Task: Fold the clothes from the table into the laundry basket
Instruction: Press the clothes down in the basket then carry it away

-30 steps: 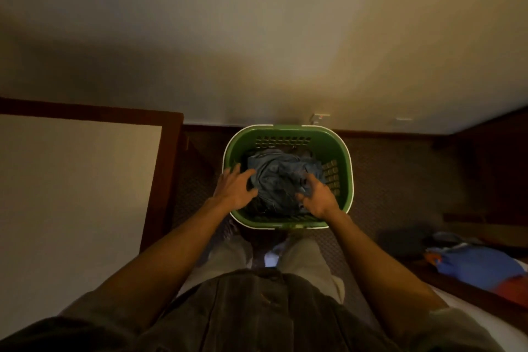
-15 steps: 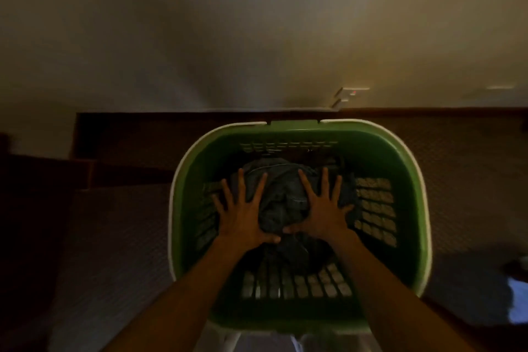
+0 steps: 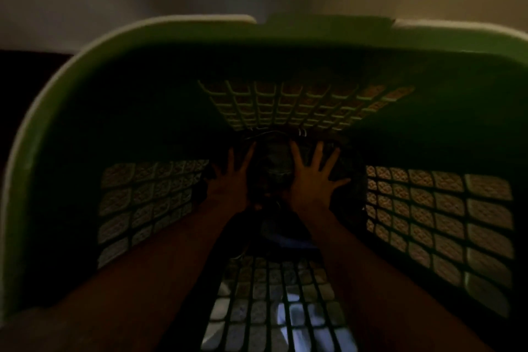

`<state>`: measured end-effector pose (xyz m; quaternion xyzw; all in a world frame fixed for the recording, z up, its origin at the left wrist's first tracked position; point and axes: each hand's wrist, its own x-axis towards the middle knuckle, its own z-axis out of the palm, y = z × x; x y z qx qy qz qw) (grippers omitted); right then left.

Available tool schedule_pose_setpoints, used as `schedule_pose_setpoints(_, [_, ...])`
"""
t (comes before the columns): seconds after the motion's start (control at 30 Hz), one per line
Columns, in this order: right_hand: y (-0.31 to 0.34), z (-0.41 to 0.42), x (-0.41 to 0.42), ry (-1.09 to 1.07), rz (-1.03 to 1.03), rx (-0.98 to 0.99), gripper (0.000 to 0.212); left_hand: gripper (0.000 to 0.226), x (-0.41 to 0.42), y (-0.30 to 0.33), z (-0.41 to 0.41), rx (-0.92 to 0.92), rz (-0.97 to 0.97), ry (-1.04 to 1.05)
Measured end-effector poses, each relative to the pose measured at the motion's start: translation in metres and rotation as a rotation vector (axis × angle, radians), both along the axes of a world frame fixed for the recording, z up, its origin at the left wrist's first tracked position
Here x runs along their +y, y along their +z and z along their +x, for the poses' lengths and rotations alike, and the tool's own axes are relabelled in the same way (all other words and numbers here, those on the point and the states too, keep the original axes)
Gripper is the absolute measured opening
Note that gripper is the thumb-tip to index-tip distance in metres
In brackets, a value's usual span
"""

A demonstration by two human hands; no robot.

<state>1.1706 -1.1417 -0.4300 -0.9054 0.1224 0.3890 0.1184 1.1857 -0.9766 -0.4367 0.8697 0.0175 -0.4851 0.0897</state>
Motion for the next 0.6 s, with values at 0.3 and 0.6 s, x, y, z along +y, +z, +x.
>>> schedule_pose_setpoints(0.3, [0.076, -0.065, -0.053, 0.066, 0.197, -0.027, 0.152, 0.159, 0.021, 0.08, -0.031, 0.123, -0.141, -0.081])
schedule_pose_setpoints(0.6, [-0.025, -0.084, -0.02, 0.07, 0.003, -0.208, 0.135, 0.108, -0.007, -0.039, -0.062, -0.225, 0.101, 0.032])
